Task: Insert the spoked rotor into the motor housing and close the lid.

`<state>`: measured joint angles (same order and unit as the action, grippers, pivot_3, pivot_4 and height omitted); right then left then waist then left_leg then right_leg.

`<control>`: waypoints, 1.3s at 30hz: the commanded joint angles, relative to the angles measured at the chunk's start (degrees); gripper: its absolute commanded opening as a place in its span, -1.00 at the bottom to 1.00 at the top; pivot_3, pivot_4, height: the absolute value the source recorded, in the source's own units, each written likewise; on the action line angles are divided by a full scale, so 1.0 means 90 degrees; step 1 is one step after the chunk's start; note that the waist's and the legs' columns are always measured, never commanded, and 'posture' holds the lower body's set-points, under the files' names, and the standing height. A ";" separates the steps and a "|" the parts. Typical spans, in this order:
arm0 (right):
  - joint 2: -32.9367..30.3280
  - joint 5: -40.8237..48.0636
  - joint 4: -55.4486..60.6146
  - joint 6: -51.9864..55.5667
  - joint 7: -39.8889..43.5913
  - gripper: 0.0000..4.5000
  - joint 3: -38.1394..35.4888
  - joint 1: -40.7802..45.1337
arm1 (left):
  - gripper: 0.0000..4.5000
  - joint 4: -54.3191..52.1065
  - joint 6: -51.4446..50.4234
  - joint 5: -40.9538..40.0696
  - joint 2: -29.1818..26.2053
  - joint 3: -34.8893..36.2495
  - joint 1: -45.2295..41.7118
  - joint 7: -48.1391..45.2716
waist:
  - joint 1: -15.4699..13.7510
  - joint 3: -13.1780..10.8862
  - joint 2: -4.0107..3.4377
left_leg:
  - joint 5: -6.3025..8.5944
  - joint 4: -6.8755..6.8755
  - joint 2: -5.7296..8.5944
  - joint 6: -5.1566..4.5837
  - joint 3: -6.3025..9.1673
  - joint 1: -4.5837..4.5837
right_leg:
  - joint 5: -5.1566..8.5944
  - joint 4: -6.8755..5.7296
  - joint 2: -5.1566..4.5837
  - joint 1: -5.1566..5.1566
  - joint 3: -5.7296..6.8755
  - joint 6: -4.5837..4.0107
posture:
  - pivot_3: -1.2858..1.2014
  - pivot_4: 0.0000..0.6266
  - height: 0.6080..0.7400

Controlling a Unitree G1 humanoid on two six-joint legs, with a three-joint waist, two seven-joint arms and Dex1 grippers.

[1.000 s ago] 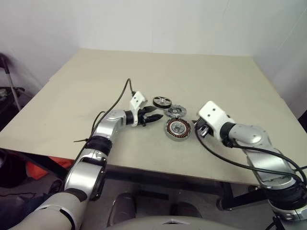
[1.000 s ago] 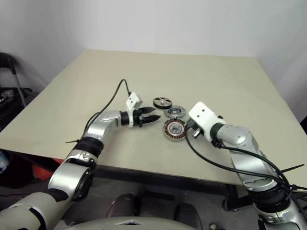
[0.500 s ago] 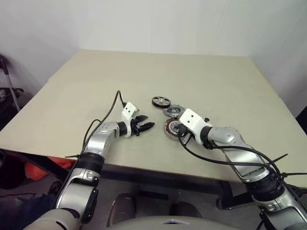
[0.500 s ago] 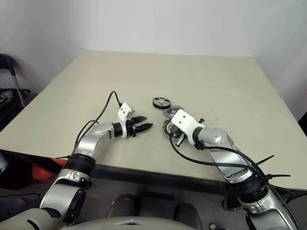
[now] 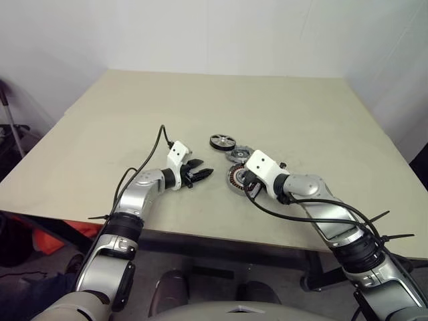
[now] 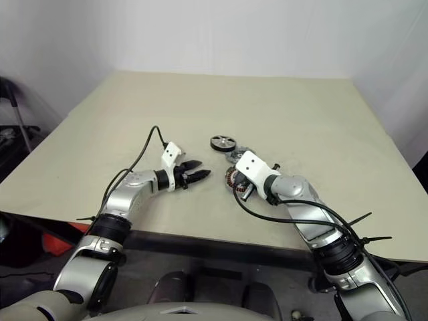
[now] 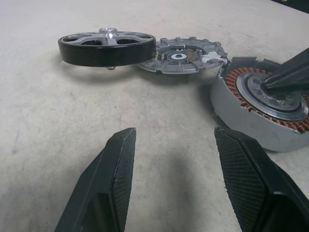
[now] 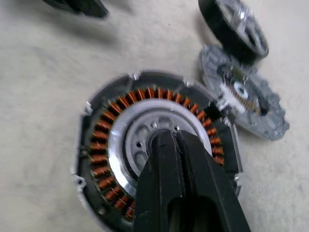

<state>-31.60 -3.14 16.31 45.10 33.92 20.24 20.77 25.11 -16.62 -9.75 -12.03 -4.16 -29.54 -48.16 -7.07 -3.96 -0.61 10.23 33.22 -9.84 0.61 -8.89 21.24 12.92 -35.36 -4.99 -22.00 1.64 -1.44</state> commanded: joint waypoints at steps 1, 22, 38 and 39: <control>0.0036 -0.0100 -0.0026 -0.0124 -0.0012 -1.00 0.0000 0.0207 | 0.22 -0.0044 0.0136 -0.0039 -0.0022 0.0007 -0.0171 0.0031 | 0.0004 0.0000 0.0000 | -0.0001 0.0000 -0.0001 0.0001 0.0000 0.0000 | 0.0000 0.0000 0.0002 -0.0001 0.0000 0.0000 | 0.03 -1.00 1.00; -0.0184 -0.0012 0.0794 0.0180 0.0126 -1.00 -0.0208 0.0012 | 0.22 0.0076 0.0194 -0.0047 -0.0055 0.0036 -0.0161 0.0122 | -0.0001 0.0000 0.0000 | 0.0000 0.0000 -0.0001 0.0000 0.0000 0.0002 | 0.0000 0.0000 0.0002 -0.0003 0.0000 0.0000 | 0.03 -1.00 1.00; -0.0128 0.0083 0.0673 0.0070 0.0000 -1.00 -0.0815 0.0466 | 0.22 0.0569 -0.0716 -0.1026 0.0505 0.1125 -0.0887 0.1119 | -0.0009 -0.0001 0.0001 | -0.0001 0.0004 0.0001 0.0001 0.0000 0.0003 | 0.0000 -0.0007 0.0002 -0.0003 -0.0001 -0.0001 | 0.03 -1.00 1.00; -0.0143 0.0101 0.0685 0.0086 0.0000 -1.00 -0.0888 0.0536 | 0.22 0.0673 -0.0909 -0.1274 0.0609 0.1376 -0.1029 0.1249 | -0.0011 -0.0001 0.0002 | -0.0001 0.0005 0.0002 0.0001 0.0001 0.0003 | -0.0001 -0.0009 0.0001 -0.0003 -0.0001 -0.0001 | 0.03 -1.00 1.00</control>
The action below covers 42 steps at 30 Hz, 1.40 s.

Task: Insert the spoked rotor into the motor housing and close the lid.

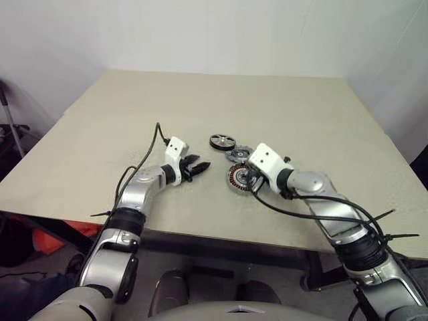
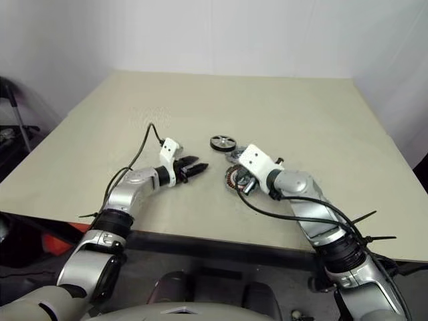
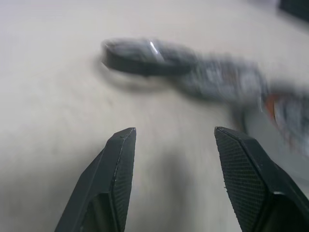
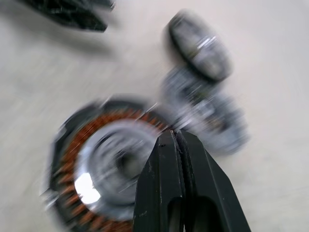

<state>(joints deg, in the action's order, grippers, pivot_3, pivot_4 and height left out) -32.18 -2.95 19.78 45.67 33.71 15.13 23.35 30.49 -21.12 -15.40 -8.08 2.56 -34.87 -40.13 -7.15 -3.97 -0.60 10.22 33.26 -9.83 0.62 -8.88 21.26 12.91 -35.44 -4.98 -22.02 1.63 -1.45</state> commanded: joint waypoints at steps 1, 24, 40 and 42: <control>-0.0081 0.0099 0.0307 0.0038 0.0021 -1.00 -0.0373 0.0294 | 0.22 0.0159 -0.0564 -0.0823 0.0243 0.0808 -0.0542 0.0452 | -0.0002 0.0000 0.0001 | 0.0000 0.0001 0.0000 0.0000 0.0001 0.0001 | 0.0000 -0.0001 0.0000 0.0000 0.0000 0.0000 | 0.03 -1.00 1.00; -0.0064 0.0229 0.0296 0.0186 -0.0280 -1.00 -0.0928 0.0383 | 0.22 0.4112 -0.0670 -0.2016 0.0904 0.2986 -0.2632 0.1689 | -0.0037 -0.0004 0.0008 | 0.0000 0.0006 0.0006 -0.0002 0.0005 0.0010 | 0.0000 0.0009 0.0000 0.0000 0.0003 0.0000 | 0.03 -1.00 1.00; -0.0059 0.0233 0.0339 0.0235 -0.0403 -1.00 -0.1023 0.0522 | 0.05 0.4861 -0.0277 -0.2304 0.1122 0.3861 -0.3181 0.2321 | -0.0065 -0.0008 0.0012 | 0.0000 0.0005 0.0006 -0.0003 0.0008 0.0015 | -0.0001 0.0016 -0.0001 0.0000 0.0007 0.0002 | 0.03 -1.00 1.00; -0.0046 0.0245 0.0399 0.0275 -0.0419 -1.00 -0.1025 0.0576 | -0.20 0.4887 -0.0279 -0.2309 0.1125 0.3917 -0.3226 0.2345 | -0.0065 -0.0008 0.0013 | 0.0000 0.0005 0.0006 -0.0003 0.0008 0.0016 | -0.0001 0.0017 -0.0001 0.0000 0.0007 0.0001 | 0.03 -1.00 1.00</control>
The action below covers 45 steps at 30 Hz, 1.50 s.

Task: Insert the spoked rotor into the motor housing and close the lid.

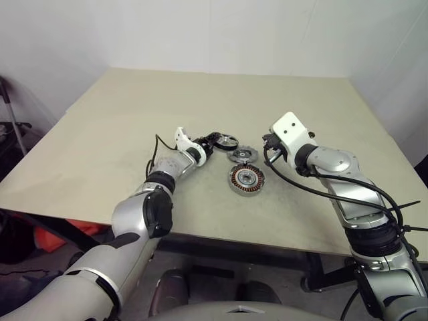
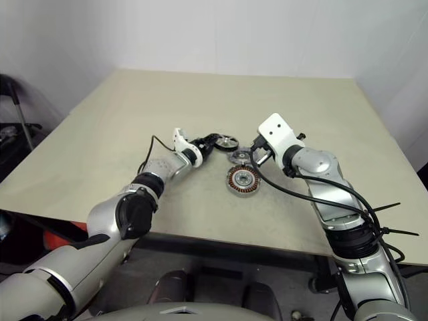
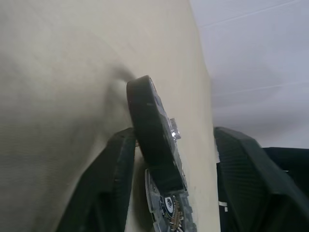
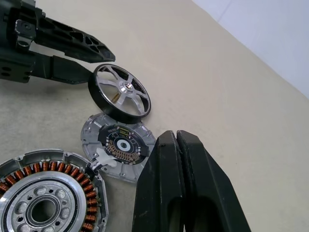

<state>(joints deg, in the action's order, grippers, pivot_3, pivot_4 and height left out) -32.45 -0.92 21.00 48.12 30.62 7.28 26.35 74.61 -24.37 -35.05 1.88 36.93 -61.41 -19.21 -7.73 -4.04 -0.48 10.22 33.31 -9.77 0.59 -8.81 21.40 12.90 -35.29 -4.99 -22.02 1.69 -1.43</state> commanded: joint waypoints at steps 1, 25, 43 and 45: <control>-0.0018 0.0023 0.0281 0.0008 -0.0084 -1.00 -0.0157 0.0257 | -0.35 -0.0001 0.0043 -0.0120 0.0015 0.0116 -0.0299 0.0026 | 0.0000 0.0000 0.0000 | 0.0000 0.0000 0.0000 0.0000 0.0000 0.0000 | 0.0000 0.0000 0.0000 0.0000 0.0000 0.0000 | 0.03 -1.00 1.00; -0.0513 0.0013 0.0385 -0.0101 -0.0154 -1.00 -0.0477 -0.0574 | -0.65 -0.0318 -0.1204 -0.0735 -0.0706 0.0573 -0.0060 -0.1077 | -0.0021 -0.0002 0.0003 | 0.0002 -0.0001 0.0000 -0.0003 0.0002 0.0006 | 0.0000 0.0012 0.0000 0.0000 0.0004 0.0001 | 0.03 -1.00 1.00; -0.0460 0.0069 0.0217 -0.0224 -0.0156 -1.00 -0.0417 -0.0470 | -0.65 -0.0974 -0.1529 -0.0690 -0.1189 0.0291 0.0727 -0.0961 | -0.0003 -0.0002 0.0003 | 0.0003 -0.0002 -0.0002 -0.0004 0.0002 0.0002 | 0.0000 0.0012 0.0000 0.0003 0.0005 0.0000 | 0.03 -1.00 1.00; -0.0454 0.0056 0.0214 -0.0241 -0.0161 -1.00 -0.0394 -0.0485 | -0.65 -0.1137 -0.1455 -0.0581 -0.1224 0.0156 0.0820 -0.1010 | 0.0012 -0.0002 0.0003 | 0.0003 -0.0002 -0.0003 -0.0004 0.0002 0.0002 | 0.0000 0.0012 0.0000 0.0003 0.0005 0.0000 | 0.03 -1.00 1.00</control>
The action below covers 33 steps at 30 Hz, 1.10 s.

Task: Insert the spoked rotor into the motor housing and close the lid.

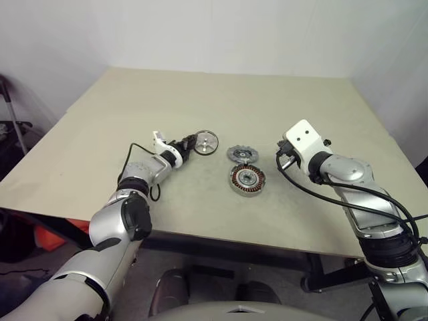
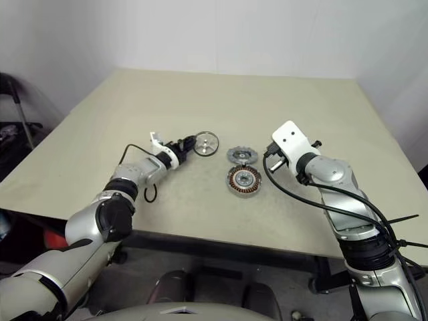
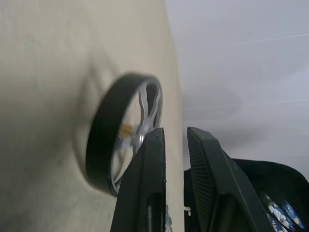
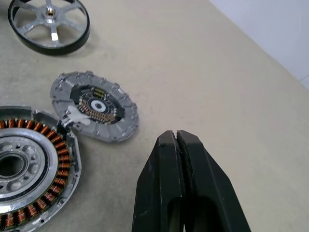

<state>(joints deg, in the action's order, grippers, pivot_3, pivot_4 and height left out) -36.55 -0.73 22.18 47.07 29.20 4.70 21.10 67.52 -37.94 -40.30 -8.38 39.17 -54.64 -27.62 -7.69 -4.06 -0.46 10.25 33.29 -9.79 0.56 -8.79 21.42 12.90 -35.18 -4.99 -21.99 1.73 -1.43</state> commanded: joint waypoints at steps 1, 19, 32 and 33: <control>0.0004 0.0030 0.0082 -0.0134 -0.0007 -1.00 -0.0097 0.0090 | -0.65 -0.0434 0.0107 0.0044 -0.0101 -0.0145 0.0133 -0.0099 | 0.0009 0.0000 0.0000 | 0.0000 0.0000 0.0000 0.0000 0.0000 0.0000 | 0.0000 0.0000 0.0000 0.0000 0.0000 0.0000 | 0.03 -1.00 1.00; 0.0024 -0.0012 -0.0014 -0.0201 0.0044 -1.00 0.0030 0.0190 | 0.04 0.0197 0.0498 0.0106 0.0281 -0.0282 -0.0099 0.0229 | -0.0006 0.0000 0.0001 | 0.0000 0.0001 0.0002 0.0000 0.0000 0.0001 | 0.0000 0.0001 -0.0001 0.0001 0.0000 0.0000 | 0.03 -1.00 1.00; -0.0026 -0.0047 0.0101 -0.0161 0.0003 -1.00 -0.0056 0.0188 | -0.51 0.0582 0.1075 0.0317 0.0412 -0.0281 -0.0271 0.0754 | -0.0010 0.0000 0.0000 | 0.0000 0.0001 0.0002 0.0000 0.0001 -0.0003 | -0.0001 0.0001 0.0000 0.0005 0.0000 0.0001 | 0.03 -1.00 1.00; -0.0002 -0.0022 0.0124 -0.0137 -0.0003 -1.00 -0.0080 0.0207 | -0.66 0.0586 0.1061 0.0307 0.0395 -0.0268 -0.0263 0.0751 | -0.0008 0.0001 0.0000 | 0.0000 0.0001 0.0002 0.0000 0.0001 -0.0010 | -0.0001 0.0000 0.0000 0.0011 0.0000 0.0001 | 0.03 -1.00 1.00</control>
<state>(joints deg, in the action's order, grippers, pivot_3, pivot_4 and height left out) -36.31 -0.80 21.07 46.32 29.74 5.48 21.60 72.58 -29.30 -37.60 -4.08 36.23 -56.87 -21.41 -7.75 -4.06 -0.46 10.25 33.29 -9.77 0.56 -8.79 21.20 12.90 -35.18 -4.99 -21.76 1.73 -1.42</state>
